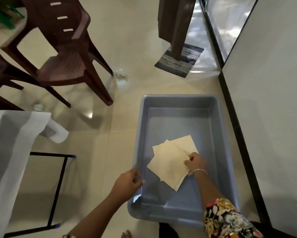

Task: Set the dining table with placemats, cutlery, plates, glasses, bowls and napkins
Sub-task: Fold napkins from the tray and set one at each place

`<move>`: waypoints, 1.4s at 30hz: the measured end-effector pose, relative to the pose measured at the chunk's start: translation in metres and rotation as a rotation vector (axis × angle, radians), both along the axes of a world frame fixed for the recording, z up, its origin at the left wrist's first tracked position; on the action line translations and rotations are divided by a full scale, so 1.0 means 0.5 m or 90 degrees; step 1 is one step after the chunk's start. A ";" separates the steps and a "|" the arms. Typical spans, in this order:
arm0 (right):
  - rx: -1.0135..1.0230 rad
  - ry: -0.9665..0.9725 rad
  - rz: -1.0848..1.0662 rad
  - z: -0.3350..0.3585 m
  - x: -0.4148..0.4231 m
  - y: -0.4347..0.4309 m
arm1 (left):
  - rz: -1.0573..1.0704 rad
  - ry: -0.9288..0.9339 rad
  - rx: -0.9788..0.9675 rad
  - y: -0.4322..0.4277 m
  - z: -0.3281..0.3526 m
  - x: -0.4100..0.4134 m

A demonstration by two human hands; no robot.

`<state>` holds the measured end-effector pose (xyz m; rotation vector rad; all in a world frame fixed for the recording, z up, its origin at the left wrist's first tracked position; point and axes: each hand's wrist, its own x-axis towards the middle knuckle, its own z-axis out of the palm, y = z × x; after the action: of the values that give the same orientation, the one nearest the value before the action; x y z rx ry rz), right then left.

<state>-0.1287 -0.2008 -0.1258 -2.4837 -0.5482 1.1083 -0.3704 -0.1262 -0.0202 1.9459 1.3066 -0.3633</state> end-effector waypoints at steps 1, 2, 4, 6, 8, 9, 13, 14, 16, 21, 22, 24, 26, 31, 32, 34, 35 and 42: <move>0.048 0.025 -0.029 0.009 0.000 0.000 | 0.002 -0.001 0.004 -0.003 0.003 -0.004; 0.094 0.035 -0.050 0.021 0.000 0.001 | 0.008 -0.005 0.008 -0.006 0.005 -0.009; 0.169 0.029 -0.071 0.056 -0.004 0.002 | 0.032 -0.022 0.004 -0.012 0.012 -0.020; 0.227 0.006 -0.063 0.107 -0.017 0.009 | 0.071 -0.052 -0.009 -0.018 0.021 -0.034; 0.251 -0.029 -0.027 0.165 -0.039 0.017 | 0.108 -0.079 -0.016 -0.025 0.035 -0.050; 0.253 -0.049 0.001 0.194 -0.055 0.021 | 0.125 -0.092 -0.016 -0.029 0.044 -0.058; 0.224 -0.152 0.171 0.320 -0.157 0.029 | 0.226 -0.177 -0.037 -0.050 0.081 -0.104; 0.222 -0.185 0.232 0.353 -0.192 0.029 | 0.260 -0.203 -0.048 -0.058 0.094 -0.122; 0.231 -0.246 0.353 0.416 -0.274 0.023 | 0.321 -0.253 -0.059 -0.080 0.121 -0.171; 0.340 -0.280 0.529 0.564 -0.523 -0.028 | 0.483 -0.369 -0.097 -0.171 0.196 -0.348; 0.374 -0.263 0.556 0.594 -0.574 -0.042 | 0.526 -0.404 -0.115 -0.193 0.209 -0.387; 0.437 -0.200 0.601 0.657 -0.667 -0.068 | 0.633 -0.509 -0.153 -0.236 0.229 -0.461; 0.500 -0.054 0.618 0.716 -0.749 -0.089 | 0.769 -0.654 -0.185 -0.275 0.244 -0.533; 0.566 0.305 0.601 0.830 -0.926 -0.140 | 0.865 -1.045 -0.293 -0.365 0.290 -0.695; 0.562 0.363 0.588 0.841 -0.955 -0.148 | 0.851 -1.107 -0.297 -0.385 0.308 -0.724; 0.545 0.439 0.573 0.855 -1.008 -0.162 | 0.817 -1.214 -0.273 -0.423 0.341 -0.778; 0.543 0.455 0.572 0.860 -1.032 -0.168 | 0.821 -1.257 -0.242 -0.439 0.355 -0.805; 0.524 0.403 0.620 0.872 -1.151 -0.163 | 0.938 -1.171 0.035 -0.532 0.420 -0.962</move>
<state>-0.7043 -0.2825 0.3102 -1.0268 -1.6457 1.4516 -0.8516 -0.3922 0.1899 0.2481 0.8583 1.6892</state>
